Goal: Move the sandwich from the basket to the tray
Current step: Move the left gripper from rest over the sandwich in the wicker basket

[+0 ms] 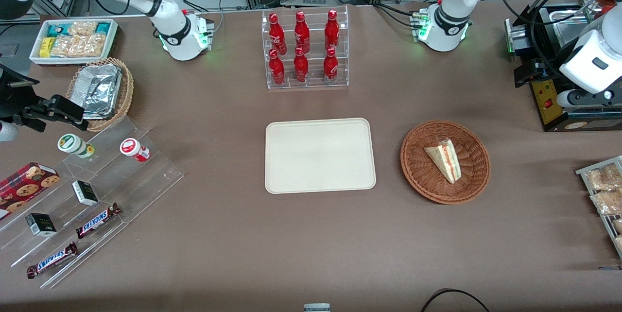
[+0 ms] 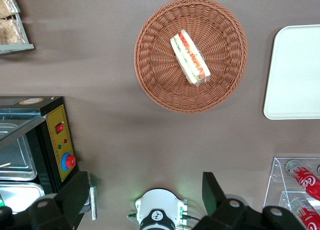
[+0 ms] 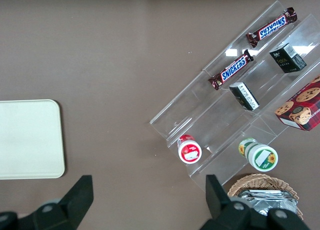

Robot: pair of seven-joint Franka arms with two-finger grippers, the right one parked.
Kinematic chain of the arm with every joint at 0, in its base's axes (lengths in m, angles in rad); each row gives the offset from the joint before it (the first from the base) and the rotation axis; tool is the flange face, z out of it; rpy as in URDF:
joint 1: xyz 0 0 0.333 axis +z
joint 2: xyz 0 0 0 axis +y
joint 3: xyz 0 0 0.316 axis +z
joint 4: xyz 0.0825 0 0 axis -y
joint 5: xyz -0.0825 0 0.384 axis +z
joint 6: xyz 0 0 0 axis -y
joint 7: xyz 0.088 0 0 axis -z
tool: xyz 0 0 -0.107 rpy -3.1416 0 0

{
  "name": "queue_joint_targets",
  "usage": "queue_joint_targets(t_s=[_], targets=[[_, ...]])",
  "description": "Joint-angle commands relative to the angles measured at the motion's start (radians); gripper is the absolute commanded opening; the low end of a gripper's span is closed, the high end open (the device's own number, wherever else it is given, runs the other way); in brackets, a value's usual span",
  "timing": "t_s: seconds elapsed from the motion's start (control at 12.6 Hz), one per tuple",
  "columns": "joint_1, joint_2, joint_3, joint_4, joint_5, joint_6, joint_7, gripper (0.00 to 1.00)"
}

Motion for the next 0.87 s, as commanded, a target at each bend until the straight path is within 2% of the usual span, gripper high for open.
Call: queue_joint_targets(t_s=[0.0,0.32,0.79], targets=[[-0.014,0.015,0.006,0.009,-0.009,0.013,0.008,1.00],[-0.016,0.043,0.005,-0.090,-0.009,0.075,0.005,1.00],[-0.030,0.041,0.005,-0.409,-0.009,0.446,0.005,1.00]])
